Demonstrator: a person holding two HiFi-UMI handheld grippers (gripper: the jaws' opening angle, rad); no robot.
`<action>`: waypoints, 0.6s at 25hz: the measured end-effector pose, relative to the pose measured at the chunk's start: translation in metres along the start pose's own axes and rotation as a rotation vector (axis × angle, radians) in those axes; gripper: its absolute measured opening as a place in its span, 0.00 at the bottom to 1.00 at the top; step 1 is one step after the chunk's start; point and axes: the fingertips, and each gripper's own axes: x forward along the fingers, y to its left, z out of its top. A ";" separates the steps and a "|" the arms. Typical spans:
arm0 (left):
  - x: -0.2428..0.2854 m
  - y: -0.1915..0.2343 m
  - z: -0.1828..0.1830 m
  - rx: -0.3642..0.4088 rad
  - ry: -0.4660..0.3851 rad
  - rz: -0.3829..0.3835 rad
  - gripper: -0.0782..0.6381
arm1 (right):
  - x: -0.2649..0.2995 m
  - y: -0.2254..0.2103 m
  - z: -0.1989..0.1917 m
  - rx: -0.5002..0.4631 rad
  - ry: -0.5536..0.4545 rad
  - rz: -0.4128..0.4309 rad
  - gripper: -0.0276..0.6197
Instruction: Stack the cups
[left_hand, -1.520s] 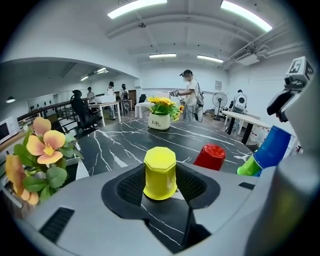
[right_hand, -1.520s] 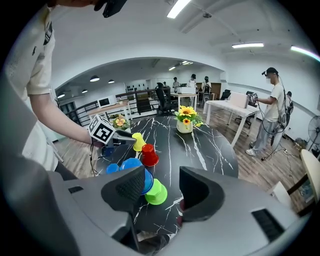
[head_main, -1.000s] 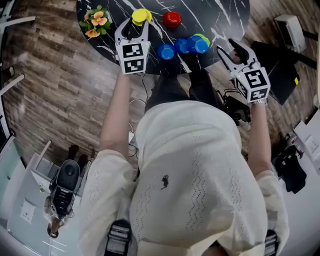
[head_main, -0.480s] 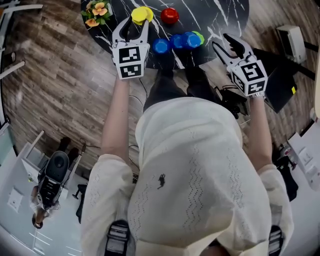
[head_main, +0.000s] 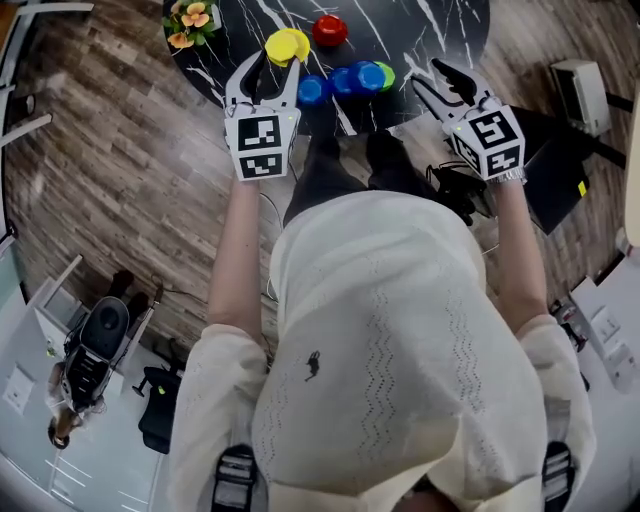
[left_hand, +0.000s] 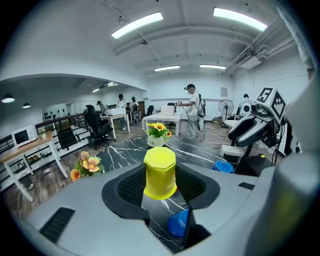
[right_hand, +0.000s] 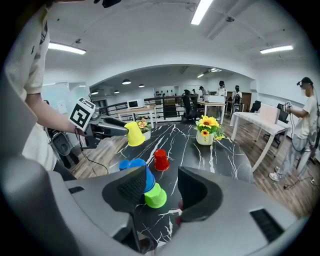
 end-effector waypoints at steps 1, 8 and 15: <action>-0.002 -0.004 -0.002 -0.002 0.003 0.002 0.39 | 0.000 -0.001 0.000 -0.005 0.000 0.004 0.36; -0.013 -0.025 -0.019 -0.012 0.028 0.005 0.39 | 0.002 -0.002 0.001 -0.035 0.002 0.033 0.36; -0.023 -0.041 -0.030 -0.020 0.046 0.006 0.39 | 0.002 0.001 -0.003 -0.055 0.012 0.054 0.36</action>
